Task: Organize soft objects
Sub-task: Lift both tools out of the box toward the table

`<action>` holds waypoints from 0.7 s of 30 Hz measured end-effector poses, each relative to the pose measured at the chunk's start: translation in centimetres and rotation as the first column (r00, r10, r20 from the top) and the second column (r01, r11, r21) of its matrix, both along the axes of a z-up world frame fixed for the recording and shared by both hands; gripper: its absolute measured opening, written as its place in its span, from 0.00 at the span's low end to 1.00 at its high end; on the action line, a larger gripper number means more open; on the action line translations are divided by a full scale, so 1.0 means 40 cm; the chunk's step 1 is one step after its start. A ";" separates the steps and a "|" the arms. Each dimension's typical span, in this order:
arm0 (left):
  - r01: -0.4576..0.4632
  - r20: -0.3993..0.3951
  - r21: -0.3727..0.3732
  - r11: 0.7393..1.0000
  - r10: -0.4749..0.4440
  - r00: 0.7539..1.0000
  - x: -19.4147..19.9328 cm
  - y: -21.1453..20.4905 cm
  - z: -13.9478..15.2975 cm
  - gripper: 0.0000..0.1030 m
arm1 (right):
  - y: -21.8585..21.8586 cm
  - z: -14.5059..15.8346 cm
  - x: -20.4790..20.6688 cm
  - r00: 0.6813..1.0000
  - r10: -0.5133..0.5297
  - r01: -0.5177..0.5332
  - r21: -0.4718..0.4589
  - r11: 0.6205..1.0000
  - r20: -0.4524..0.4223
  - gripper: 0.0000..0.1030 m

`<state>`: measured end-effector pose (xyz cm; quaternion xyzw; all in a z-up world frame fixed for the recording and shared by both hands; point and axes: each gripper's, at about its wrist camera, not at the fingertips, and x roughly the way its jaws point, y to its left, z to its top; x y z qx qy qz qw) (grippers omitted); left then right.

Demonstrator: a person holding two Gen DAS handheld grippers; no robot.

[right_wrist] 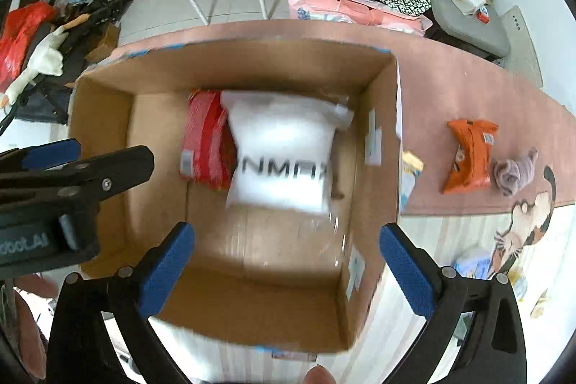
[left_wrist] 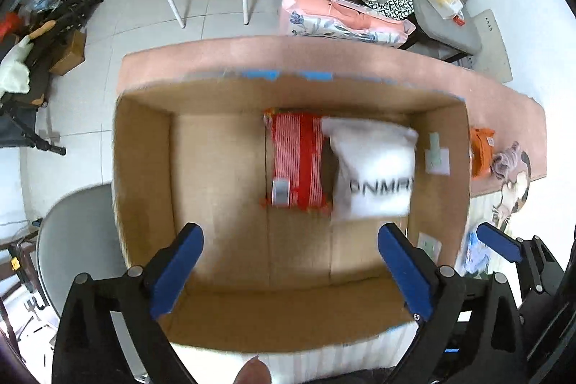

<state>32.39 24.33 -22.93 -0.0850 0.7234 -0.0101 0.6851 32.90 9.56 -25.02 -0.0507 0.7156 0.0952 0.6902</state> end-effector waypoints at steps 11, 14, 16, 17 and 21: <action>-0.060 0.162 0.097 0.993 0.044 0.986 -0.181 -0.019 0.116 0.97 | -0.040 0.148 -0.190 0.987 0.039 -0.042 0.018 0.999 0.158 1.00; -0.049 0.202 0.109 0.993 0.026 0.979 -0.235 -0.032 0.156 0.97 | -0.055 0.190 -0.241 0.982 0.032 -0.039 0.033 0.999 0.188 1.00; -0.045 0.217 0.105 0.993 0.022 0.976 -0.271 -0.039 0.178 0.97 | -0.065 0.215 -0.277 0.977 0.024 -0.034 0.042 0.999 0.212 1.00; -0.044 0.223 0.104 0.994 0.020 0.975 -0.283 -0.042 0.188 0.97 | -0.069 0.224 -0.290 0.976 0.019 -0.031 0.051 0.998 0.215 1.00; -0.036 0.251 0.112 0.993 0.006 0.968 -0.326 -0.058 0.222 0.97 | -0.084 0.256 -0.340 0.974 0.018 -0.037 0.083 0.996 0.226 1.00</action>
